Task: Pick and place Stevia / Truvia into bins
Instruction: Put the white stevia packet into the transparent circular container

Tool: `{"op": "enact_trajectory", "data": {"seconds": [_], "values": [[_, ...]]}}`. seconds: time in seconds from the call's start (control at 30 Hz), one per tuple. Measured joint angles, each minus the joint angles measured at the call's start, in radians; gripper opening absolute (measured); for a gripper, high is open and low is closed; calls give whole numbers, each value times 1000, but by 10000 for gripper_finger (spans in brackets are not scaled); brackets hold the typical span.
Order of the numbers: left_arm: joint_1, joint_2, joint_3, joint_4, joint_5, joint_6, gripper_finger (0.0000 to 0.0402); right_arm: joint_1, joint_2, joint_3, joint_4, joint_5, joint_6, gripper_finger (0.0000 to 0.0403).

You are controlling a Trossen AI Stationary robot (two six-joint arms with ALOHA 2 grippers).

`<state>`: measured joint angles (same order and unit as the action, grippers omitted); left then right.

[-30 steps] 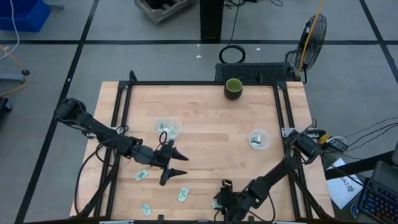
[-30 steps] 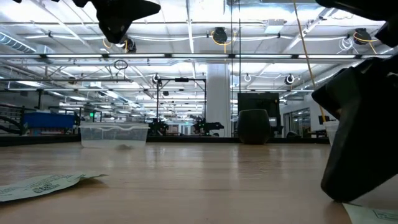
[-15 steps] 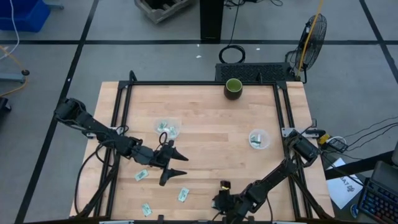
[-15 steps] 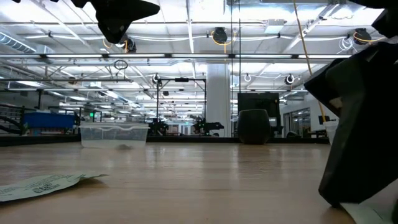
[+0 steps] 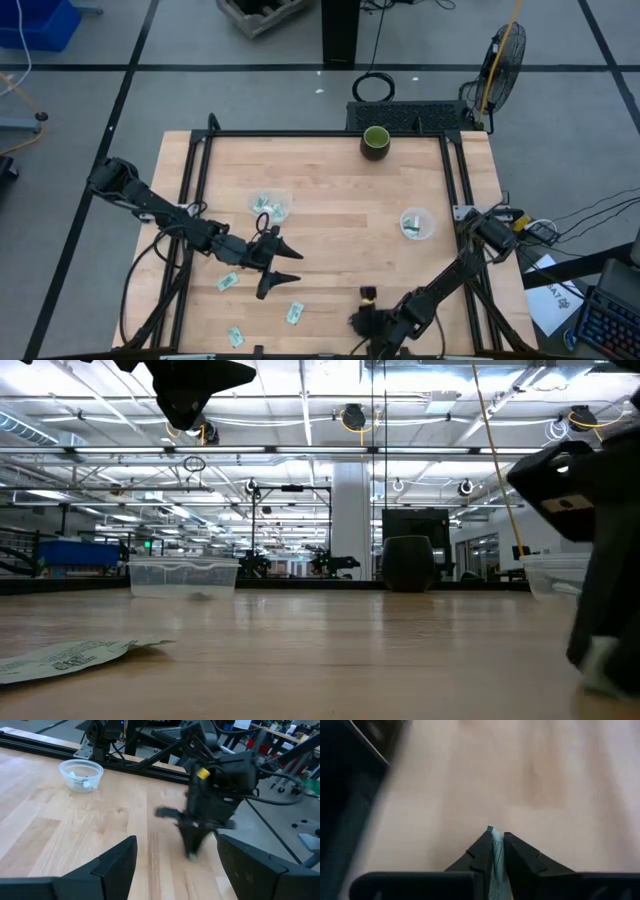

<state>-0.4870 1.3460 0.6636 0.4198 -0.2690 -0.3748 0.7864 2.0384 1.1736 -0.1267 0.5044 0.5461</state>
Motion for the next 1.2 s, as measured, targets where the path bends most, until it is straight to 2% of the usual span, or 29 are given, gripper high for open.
{"op": "enact_trajectory", "data": {"seconds": [0.2,0.37,0.47,0.57,0.77,0.9,1.0,1.2], "values": [[0,0,0,-7,0,3,283,-30,-142,-5,-78,201,-160,37],[0,0,0,-13,7,1,283,-53,-260,-3,-225,343,-183,38],[0,0,0,-16,7,0,283,-72,-333,-1,-348,430,-117,38],[0,0,0,-29,7,-4,283,-93,-393,0,-540,466,57,38],[0,0,0,-28,7,-5,283,-155,-460,-2,-979,419,574,31],[0,0,0,-28,7,-5,283,-215,-462,-18,-1186,267,811,24],[0,0,0,-27,7,-5,283,-272,-463,-50,-1260,140,879,23],[0,0,0,-27,6,-5,283,-380,-463,-149,-1281,39,878,24]]}}
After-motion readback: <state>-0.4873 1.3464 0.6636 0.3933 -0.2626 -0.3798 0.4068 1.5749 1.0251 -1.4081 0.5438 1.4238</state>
